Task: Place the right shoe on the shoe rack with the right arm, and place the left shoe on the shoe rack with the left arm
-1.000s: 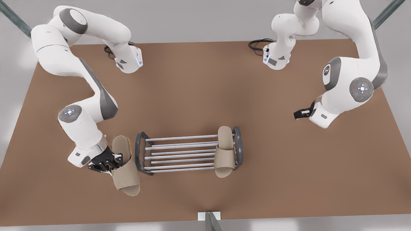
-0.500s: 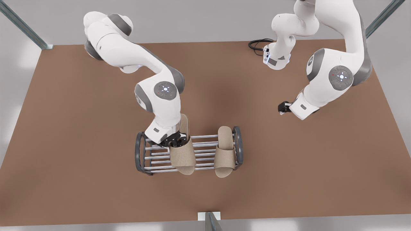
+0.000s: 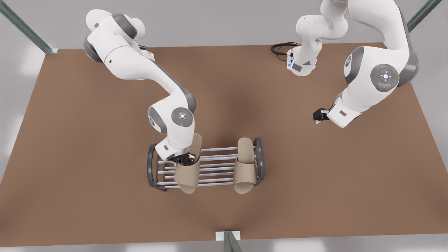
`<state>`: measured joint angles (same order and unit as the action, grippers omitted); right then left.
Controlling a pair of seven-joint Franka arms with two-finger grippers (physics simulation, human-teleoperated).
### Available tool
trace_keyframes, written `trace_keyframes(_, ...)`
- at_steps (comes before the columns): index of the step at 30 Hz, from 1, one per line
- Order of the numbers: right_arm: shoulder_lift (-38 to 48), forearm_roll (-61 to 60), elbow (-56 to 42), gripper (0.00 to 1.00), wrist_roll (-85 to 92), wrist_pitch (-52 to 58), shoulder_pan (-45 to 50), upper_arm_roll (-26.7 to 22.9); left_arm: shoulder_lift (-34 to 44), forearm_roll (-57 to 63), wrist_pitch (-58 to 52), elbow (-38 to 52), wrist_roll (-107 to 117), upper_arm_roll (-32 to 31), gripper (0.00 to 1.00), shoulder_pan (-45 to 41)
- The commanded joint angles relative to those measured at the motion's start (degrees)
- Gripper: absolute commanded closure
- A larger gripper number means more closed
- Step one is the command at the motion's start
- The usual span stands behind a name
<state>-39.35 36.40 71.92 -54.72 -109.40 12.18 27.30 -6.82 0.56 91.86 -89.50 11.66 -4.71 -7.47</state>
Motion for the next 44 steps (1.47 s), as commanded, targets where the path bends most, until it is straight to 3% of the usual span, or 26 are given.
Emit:
trace_keyframes(1,-1.51,1.65,-0.2,0.79,-15.68,-3.98,0.39,0.03,0.06,0.15,-0.28,0.03,1.17,0.05,0.0,0.09)
trace_keyframes(2,-2.39,2.8,-0.11,0.79,-15.5,-7.93,0.39,-0.05,-0.03,0.15,-0.1,0.03,1.17,-0.03,0.0,0.09)
trace_keyframes(8,-2.4,4.12,3.14,0.79,-11.11,-8.11,-0.4,-0.05,-0.38,0.06,-0.19,0.64,1.17,-0.03,0.0,0.09)
trace_keyframes(9,-2.4,4.03,3.14,0.58,-8.91,-8.03,-0.84,0.03,-0.3,0.06,-0.54,0.73,1.17,-0.03,0.0,0.09)
trace_keyframes(10,-2.05,3.85,3.14,0.0,-8.21,-7.85,-1.37,0.12,-0.3,0.06,-0.54,0.73,1.17,-0.03,0.0,0.09)
trace_keyframes(21,-0.29,1.92,2.53,0.0,-5.66,-6.01,-1.9,0.91,-0.73,0.15,-0.27,1.17,1.08,0.14,0.0,0.18)
trace_keyframes(25,0.59,0.86,1.91,0.0,-6.36,-3.02,-1.46,3.55,-0.91,0.15,-0.1,1.17,1.08,0.14,0.0,0.18)
trace_keyframes(28,0.94,-0.1,-3.62,0.0,-7.77,5.33,-1.1,9.61,-1.0,0.15,-0.1,1.17,1.08,0.14,0.0,0.09)
trace_keyframes(31,7.71,-3.62,-4.33,0.0,-6.72,13.15,-2.95,11.55,-1.0,0.15,-0.1,1.17,1.08,0.14,0.0,0.09)
trace_keyframes(34,18.69,-11.87,-3.63,0.0,8.12,27.73,-12.25,11.63,-1.09,0.15,-0.1,1.17,1.08,0.14,0.0,0.09)
trace_keyframes(37,30.47,-23.39,-3.71,0.0,30.35,36.44,-32.9,11.9,-1.09,0.15,-0.1,1.17,1.08,0.14,0.0,0.09)
trace_keyframes(39,33.29,-25.85,-3.8,0.0,40.57,38.73,-41.0,11.72,-1.09,0.15,-0.1,1.17,1.08,0.14,0.0,0.09)
trace_keyframes(40,32.94,-25.94,-3.71,0.0,42.42,37.77,-40.13,9.62,-1.09,0.15,-0.1,1.17,1.08,0.14,0.0,0.09)
trace_keyframes(42,33.81,-29.81,1.02,0.0,46.98,29.51,-24.05,-9.54,-1.09,0.15,-0.1,1.17,1.08,0.14,0.0,0.09)
trace_keyframes(43,35.66,-31.39,7.53,0.0,49.89,23.89,-23.17,-11.22,-1.09,0.15,-0.1,1.09,1.08,0.05,0.0,0.09)
trace_keyframes(44,37.15,-32.88,12.7,0.0,51.64,19.5,-17.76,-16.89,-1.09,0.06,-0.1,1.09,1.08,0.05,0.0,0.09)
